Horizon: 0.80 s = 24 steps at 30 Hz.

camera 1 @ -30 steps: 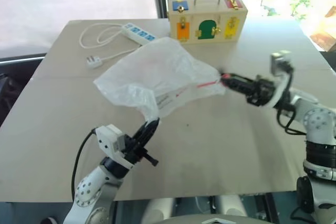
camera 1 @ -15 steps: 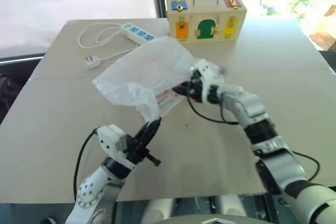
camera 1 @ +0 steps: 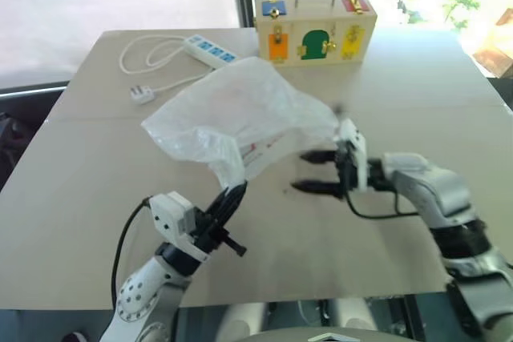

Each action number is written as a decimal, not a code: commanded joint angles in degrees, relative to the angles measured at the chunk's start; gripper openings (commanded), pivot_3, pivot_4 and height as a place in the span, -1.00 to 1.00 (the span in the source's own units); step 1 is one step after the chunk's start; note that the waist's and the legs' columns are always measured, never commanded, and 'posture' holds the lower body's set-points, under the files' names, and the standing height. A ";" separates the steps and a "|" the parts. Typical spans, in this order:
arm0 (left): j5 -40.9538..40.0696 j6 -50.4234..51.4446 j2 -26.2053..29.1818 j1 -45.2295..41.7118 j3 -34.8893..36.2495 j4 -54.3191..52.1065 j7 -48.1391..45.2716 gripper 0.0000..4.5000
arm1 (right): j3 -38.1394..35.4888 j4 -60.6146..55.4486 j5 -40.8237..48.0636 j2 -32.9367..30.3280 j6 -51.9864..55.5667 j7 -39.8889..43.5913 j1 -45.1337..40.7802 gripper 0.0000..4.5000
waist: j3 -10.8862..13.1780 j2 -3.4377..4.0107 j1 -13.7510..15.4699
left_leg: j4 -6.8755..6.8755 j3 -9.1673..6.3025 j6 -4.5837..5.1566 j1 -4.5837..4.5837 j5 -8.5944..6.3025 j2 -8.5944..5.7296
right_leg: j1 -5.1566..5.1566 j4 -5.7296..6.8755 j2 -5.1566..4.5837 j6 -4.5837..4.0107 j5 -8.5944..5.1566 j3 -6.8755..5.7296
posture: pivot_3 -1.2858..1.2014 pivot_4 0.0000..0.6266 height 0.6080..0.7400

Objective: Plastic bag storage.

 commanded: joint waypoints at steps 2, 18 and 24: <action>-1.19 0.21 0.82 -0.70 0.33 -1.02 -0.77 -1.00 | 0.96 2.58 -8.41 -6.28 -5.05 -2.31 3.25 0.99 | 0.00 -0.01 -0.10 | 0.04 0.09 -0.02 0.01 -0.01 0.02 | 0.01 0.00 0.00 0.01 0.00 0.05 | 0.03 -0.52 1.00; -0.89 0.47 0.33 -3.28 -0.81 0.97 -1.52 -1.00 | -12.79 9.15 -2.05 8.08 -7.16 -13.75 -6.33 0.99 | 0.02 -0.07 0.23 | 0.13 0.18 0.01 0.02 0.00 0.12 | 0.10 0.00 0.09 0.01 0.03 0.09 | 0.03 -0.52 1.00; -0.18 -0.16 0.13 -2.57 -0.49 1.07 -1.20 -1.00 | -13.39 10.10 -0.94 8.50 -6.31 -13.34 -6.74 0.48 | 0.02 -0.07 0.30 | 0.14 0.17 0.01 0.03 0.00 0.10 | 0.08 -0.02 0.06 0.01 0.03 0.07 | 0.03 -0.52 1.00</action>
